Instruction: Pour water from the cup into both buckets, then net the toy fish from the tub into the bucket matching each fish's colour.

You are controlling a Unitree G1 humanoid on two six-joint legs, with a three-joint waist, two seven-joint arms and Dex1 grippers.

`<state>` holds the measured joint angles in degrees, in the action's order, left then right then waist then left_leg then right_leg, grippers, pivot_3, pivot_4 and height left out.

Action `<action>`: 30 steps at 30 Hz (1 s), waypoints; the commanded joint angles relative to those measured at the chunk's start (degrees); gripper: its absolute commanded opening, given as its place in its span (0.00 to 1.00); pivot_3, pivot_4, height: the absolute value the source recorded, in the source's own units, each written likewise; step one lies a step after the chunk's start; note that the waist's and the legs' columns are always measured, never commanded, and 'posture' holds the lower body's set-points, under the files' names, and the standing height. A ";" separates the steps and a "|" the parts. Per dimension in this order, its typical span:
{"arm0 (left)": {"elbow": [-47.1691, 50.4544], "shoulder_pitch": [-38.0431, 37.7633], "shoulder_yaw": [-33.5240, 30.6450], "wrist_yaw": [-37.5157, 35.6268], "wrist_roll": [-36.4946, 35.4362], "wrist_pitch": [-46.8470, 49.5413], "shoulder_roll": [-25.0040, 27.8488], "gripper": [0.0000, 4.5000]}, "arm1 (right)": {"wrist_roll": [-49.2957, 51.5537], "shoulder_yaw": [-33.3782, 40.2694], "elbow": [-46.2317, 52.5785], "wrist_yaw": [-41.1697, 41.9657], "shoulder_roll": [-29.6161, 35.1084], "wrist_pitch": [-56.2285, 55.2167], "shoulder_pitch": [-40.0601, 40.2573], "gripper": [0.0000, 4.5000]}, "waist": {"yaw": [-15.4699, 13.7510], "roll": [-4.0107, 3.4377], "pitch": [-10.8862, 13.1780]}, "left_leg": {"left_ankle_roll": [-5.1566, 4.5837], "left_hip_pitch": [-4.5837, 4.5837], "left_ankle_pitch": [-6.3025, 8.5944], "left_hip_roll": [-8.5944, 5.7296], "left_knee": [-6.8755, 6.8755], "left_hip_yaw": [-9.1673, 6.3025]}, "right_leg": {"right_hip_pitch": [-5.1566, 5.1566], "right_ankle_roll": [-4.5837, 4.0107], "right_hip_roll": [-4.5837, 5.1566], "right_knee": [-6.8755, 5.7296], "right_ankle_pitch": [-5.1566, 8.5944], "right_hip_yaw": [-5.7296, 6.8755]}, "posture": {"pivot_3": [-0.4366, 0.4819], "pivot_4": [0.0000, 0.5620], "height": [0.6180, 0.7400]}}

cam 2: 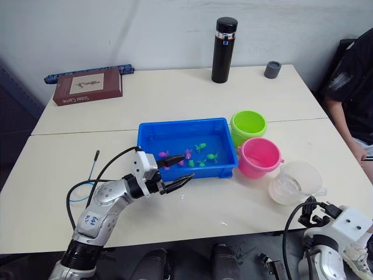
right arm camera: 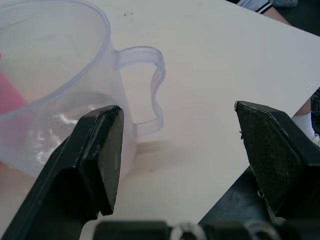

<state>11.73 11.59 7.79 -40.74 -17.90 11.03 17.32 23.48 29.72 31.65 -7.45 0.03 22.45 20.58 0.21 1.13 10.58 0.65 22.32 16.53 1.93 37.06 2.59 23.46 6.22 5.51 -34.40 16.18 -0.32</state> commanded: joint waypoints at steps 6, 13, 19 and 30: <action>3.07 -0.12 -0.24 0.48 -0.24 -0.45 0.23 0.77 | 0.06 1.81 -1.90 0.57 1.86 -1.96 -1.26 0.84 | 0.01 0.00 0.00 | 0.00 0.00 0.00 -0.01 0.01 0.00 | 0.00 0.02 0.00 -0.02 -0.01 0.00 | 0.48 0.27 1.00; 3.41 -0.39 -0.40 0.90 -0.31 -0.31 0.42 0.77 | 0.36 2.36 -2.93 0.54 2.71 -2.22 -2.03 0.84 | 0.00 0.00 0.00 | 0.00 -0.01 -0.01 -0.01 0.01 0.01 | 0.00 0.07 -0.01 -0.03 -0.04 0.00 | 0.48 0.27 1.00; 3.21 -0.40 -0.35 1.11 -0.37 -0.42 0.41 0.77 | 0.71 3.29 -4.10 0.82 3.85 -2.27 -2.87 0.84 | 0.00 0.00 0.00 | 0.00 -0.01 -0.01 -0.01 0.01 0.01 | 0.00 0.08 -0.01 -0.03 -0.04 -0.01 | 0.48 0.27 1.00; 3.54 -0.53 -0.30 1.58 -0.20 -0.25 0.49 0.77 | 0.75 3.95 -5.56 1.29 5.26 -2.26 -4.43 0.84 | -0.01 -0.01 0.00 | 0.00 -0.02 -0.02 -0.03 0.02 0.01 | 0.00 0.13 -0.02 -0.06 -0.07 -0.01 | 0.48 0.27 1.00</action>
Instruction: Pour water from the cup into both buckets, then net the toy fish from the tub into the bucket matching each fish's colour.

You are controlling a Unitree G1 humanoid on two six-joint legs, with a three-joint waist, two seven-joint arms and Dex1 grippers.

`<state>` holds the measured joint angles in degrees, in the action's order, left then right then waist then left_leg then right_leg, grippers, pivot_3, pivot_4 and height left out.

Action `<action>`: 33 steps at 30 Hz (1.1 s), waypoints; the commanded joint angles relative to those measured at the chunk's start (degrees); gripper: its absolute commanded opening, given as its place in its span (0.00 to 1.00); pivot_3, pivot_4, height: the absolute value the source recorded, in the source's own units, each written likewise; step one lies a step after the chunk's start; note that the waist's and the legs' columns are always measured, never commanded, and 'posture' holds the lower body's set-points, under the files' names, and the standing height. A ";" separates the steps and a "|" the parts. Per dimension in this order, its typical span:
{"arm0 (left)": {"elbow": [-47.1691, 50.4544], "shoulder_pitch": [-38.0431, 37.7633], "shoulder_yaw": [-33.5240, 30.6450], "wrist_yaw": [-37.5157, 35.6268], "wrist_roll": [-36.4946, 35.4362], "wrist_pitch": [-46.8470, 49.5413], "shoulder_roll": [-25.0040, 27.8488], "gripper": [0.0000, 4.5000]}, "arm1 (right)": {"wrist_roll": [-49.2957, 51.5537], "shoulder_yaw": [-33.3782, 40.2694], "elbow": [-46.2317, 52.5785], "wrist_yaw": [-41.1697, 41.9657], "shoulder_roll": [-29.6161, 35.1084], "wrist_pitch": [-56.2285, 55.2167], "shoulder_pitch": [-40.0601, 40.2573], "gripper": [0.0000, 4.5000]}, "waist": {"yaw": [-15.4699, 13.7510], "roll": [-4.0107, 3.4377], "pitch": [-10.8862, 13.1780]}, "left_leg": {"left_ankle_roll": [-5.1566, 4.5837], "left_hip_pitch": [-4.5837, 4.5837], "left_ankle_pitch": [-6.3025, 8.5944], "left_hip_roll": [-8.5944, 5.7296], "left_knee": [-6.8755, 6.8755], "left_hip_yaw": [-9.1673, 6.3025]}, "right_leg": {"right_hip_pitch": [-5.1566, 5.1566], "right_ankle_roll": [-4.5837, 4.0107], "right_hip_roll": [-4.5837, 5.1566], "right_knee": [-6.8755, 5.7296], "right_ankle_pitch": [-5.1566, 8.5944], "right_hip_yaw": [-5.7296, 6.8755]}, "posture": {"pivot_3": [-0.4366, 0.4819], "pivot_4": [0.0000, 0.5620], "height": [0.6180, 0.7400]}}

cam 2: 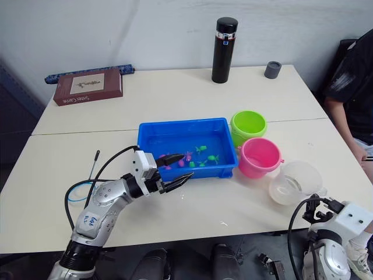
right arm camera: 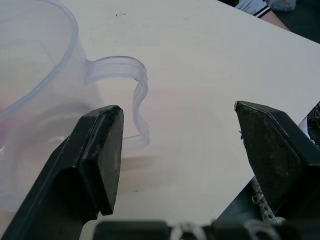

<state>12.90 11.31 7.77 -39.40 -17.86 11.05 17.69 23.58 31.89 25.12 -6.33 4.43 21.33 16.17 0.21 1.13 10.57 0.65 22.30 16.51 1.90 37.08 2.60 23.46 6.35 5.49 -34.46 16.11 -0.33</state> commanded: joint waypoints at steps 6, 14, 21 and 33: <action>2.41 -0.28 -0.38 0.53 -0.24 -0.38 0.16 0.77 | 0.40 1.64 -0.02 0.41 1.10 -1.48 -0.53 0.84 | 0.00 0.00 0.00 | 0.00 0.00 -0.01 0.00 0.01 0.00 | 0.00 0.00 0.00 -0.02 0.00 0.00 | 0.48 0.27 1.00; 2.03 -0.19 -0.53 0.56 -0.23 -0.67 0.21 0.77 | 0.29 2.09 -2.08 0.79 2.27 -1.96 -2.03 0.84 | 0.00 0.00 0.00 | 0.00 -0.01 -0.01 0.00 0.01 0.03 | 0.00 0.01 0.00 -0.04 0.00 0.00 | 0.48 0.27 1.00; 2.11 -0.16 -0.56 0.85 -0.09 -0.69 0.18 0.77 | 0.30 2.56 -4.18 1.42 3.83 -2.35 -3.46 0.84 | 0.03 0.00 0.00 | 0.00 -0.02 -0.02 -0.01 0.02 0.12 | 0.00 0.01 -0.01 -0.06 -0.01 -0.01 | 0.48 0.27 1.00; 2.47 -0.19 -0.72 1.22 -0.25 -0.50 0.45 0.77 | 0.01 2.18 -6.72 2.44 4.86 -3.24 -4.76 0.84 | 0.02 0.00 0.00 | 0.00 -0.02 -0.04 0.00 0.01 0.33 | 0.00 0.14 -0.01 -0.08 -0.08 0.00 | 0.48 0.27 1.00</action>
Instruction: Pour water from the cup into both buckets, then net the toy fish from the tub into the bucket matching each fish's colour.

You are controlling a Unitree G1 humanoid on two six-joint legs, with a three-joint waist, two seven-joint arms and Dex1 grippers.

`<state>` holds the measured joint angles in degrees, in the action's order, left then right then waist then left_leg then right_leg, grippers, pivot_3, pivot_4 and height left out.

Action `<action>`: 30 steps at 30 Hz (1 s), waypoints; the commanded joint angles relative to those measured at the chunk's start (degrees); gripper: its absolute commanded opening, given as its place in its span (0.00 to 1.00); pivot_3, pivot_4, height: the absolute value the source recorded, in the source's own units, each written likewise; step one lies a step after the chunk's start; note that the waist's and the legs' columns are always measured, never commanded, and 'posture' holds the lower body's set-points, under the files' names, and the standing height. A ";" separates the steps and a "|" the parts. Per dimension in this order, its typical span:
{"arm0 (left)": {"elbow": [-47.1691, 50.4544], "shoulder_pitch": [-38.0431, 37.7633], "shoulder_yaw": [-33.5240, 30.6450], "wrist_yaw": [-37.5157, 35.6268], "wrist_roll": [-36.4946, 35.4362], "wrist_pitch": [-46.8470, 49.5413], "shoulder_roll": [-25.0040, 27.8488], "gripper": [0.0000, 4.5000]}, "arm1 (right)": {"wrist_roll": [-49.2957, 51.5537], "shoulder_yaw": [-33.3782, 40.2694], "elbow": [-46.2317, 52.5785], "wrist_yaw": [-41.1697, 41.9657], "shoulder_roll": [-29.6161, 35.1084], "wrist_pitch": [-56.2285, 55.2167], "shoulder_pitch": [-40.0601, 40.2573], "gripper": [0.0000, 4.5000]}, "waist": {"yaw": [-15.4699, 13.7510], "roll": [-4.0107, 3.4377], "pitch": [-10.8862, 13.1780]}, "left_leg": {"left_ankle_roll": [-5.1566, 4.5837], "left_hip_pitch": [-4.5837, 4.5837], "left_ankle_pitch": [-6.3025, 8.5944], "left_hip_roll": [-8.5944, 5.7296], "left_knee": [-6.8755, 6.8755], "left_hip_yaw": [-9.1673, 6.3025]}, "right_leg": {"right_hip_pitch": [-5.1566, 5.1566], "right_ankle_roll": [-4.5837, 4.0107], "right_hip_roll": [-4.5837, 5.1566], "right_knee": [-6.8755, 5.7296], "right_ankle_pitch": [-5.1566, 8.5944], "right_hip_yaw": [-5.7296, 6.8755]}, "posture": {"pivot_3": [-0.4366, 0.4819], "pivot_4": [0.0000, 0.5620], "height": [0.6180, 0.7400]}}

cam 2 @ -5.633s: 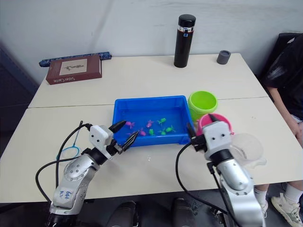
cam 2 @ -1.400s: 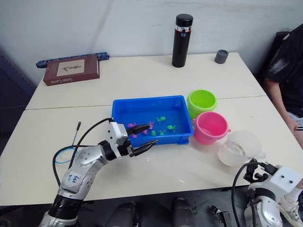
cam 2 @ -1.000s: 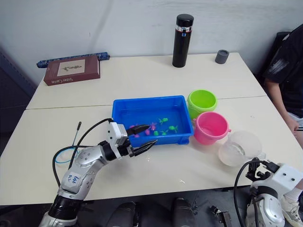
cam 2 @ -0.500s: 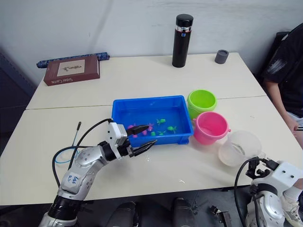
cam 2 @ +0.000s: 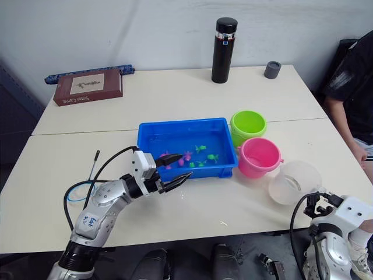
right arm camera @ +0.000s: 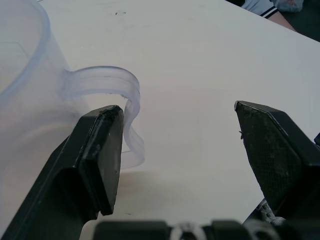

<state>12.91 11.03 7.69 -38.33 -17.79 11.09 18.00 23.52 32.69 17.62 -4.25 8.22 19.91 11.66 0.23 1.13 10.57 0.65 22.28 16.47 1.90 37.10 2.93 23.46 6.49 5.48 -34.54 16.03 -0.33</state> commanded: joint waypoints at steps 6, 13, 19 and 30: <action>2.57 0.09 -0.69 0.31 -0.28 -0.52 0.15 0.77 | 0.04 1.27 0.17 0.73 1.31 -1.91 -0.70 0.79 | 0.02 0.00 0.00 | 0.00 0.00 0.00 0.00 0.00 0.00 | 0.00 0.00 0.00 -0.01 0.00 0.00 | 0.48 0.27 1.00; 2.89 0.07 -0.62 0.51 -0.30 -0.38 0.15 0.77 | -0.14 1.16 0.14 0.80 1.14 -1.93 -0.82 0.73 | 0.00 0.00 0.00 | 0.00 0.00 0.00 0.00 0.00 0.03 | 0.00 0.00 0.00 0.00 0.00 0.00 | 0.48 0.27 1.00; 2.91 0.10 -0.58 0.55 -0.34 -0.37 0.11 0.77 | -0.21 1.10 -0.13 0.84 1.13 -2.11 -0.72 0.73 | 0.00 0.00 0.00 | 0.00 0.00 -0.01 0.00 0.00 0.05 | 0.00 0.00 0.00 -0.01 0.00 0.00 | 0.48 0.27 1.00; 2.98 0.03 -0.58 0.46 -0.44 -0.24 0.21 0.77 | -0.12 0.79 -0.39 1.17 0.90 -2.43 -0.58 0.01 | -0.12 0.03 -0.02 | 0.00 -0.06 -0.01 0.00 0.05 0.06 | -0.09 0.00 0.01 0.01 0.00 0.00 | 0.48 0.27 1.00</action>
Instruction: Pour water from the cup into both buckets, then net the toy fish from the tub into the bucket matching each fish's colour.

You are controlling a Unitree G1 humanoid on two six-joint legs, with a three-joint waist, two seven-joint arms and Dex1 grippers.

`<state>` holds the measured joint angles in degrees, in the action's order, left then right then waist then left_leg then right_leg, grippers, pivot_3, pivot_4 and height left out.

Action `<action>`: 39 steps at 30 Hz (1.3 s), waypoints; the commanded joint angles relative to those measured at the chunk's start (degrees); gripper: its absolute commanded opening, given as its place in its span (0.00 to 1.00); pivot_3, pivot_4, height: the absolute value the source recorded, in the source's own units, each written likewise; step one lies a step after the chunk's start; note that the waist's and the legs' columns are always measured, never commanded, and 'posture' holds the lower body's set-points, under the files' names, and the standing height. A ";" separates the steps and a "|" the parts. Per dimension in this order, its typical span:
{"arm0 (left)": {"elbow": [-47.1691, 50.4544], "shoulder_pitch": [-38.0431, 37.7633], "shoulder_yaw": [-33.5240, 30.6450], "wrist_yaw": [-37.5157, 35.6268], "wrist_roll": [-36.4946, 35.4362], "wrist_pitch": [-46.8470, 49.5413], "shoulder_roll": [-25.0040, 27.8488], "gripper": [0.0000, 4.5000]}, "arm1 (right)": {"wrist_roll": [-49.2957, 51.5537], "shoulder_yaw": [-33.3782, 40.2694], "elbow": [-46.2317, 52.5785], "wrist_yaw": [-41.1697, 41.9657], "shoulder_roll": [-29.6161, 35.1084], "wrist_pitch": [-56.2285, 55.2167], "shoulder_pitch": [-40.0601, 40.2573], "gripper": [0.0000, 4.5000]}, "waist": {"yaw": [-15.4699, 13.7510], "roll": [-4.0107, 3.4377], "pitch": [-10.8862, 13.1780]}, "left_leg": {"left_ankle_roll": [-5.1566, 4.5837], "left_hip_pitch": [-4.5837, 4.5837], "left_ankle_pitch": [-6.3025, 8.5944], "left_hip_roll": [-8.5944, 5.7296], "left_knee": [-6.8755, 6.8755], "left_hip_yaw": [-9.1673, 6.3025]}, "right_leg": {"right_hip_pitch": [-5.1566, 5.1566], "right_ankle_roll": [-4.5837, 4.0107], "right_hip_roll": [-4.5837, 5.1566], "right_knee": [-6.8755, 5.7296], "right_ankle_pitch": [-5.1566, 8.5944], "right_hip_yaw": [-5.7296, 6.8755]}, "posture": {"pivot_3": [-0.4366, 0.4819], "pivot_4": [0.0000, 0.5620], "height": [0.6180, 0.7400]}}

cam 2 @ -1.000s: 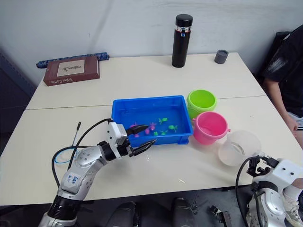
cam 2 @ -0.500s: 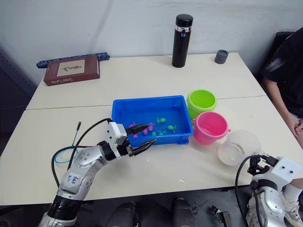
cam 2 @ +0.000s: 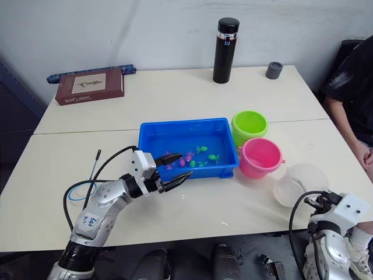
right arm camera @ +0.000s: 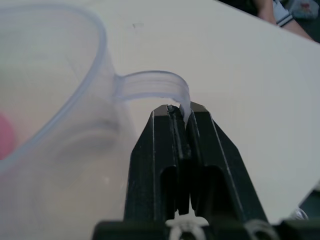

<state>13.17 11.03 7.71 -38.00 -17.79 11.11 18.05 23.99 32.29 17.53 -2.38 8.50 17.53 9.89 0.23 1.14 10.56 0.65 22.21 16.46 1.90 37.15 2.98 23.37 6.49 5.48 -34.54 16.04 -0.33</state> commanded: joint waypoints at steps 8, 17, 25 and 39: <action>2.50 0.15 -0.59 0.00 -0.37 -0.40 0.16 0.77 | -0.57 1.16 -0.50 -0.87 0.52 -0.26 1.35 0.01 | -0.05 0.02 -0.01 | -0.02 -0.01 -0.01 0.00 -0.01 -0.02 | -0.01 -0.05 0.01 0.00 0.03 0.00 | 0.48 0.27 1.00; 2.33 0.27 -0.59 -0.03 -0.34 -0.35 0.17 0.77 | 0.72 3.52 -0.15 -1.55 1.47 -0.14 0.75 0.01 | -0.09 0.02 -0.01 | -0.02 0.00 -0.01 -0.01 -0.01 -0.02 | -0.01 -0.06 0.02 0.00 0.03 0.00 | 0.48 0.27 1.00; 1.83 0.62 -0.55 -0.85 -0.18 -0.89 0.58 0.77 | 2.44 7.11 0.41 -1.72 4.24 0.22 0.16 0.01 | -0.12 0.01 -0.01 | -0.03 0.02 -0.02 -0.05 -0.03 -0.01 | 0.00 -0.07 0.05 0.03 0.04 0.00 | 0.48 0.27 1.00; 1.22 3.20 -1.90 -0.91 -1.23 1.56 0.94 0.77 | 0.14 5.35 8.12 0.25 14.77 3.91 -4.41 0.01 | 0.01 -0.30 -0.05 | -0.05 0.02 -0.04 -0.04 -0.03 0.07 | 0.05 0.24 -0.05 0.02 -0.13 -0.05 | 0.48 0.27 1.00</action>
<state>12.68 13.43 6.60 -38.75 -17.85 12.43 18.77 25.08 37.63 22.82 -2.75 22.11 21.88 5.67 0.24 0.84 10.51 0.60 22.24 16.42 1.86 37.12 3.05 23.43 6.73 5.43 -34.52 15.91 -0.38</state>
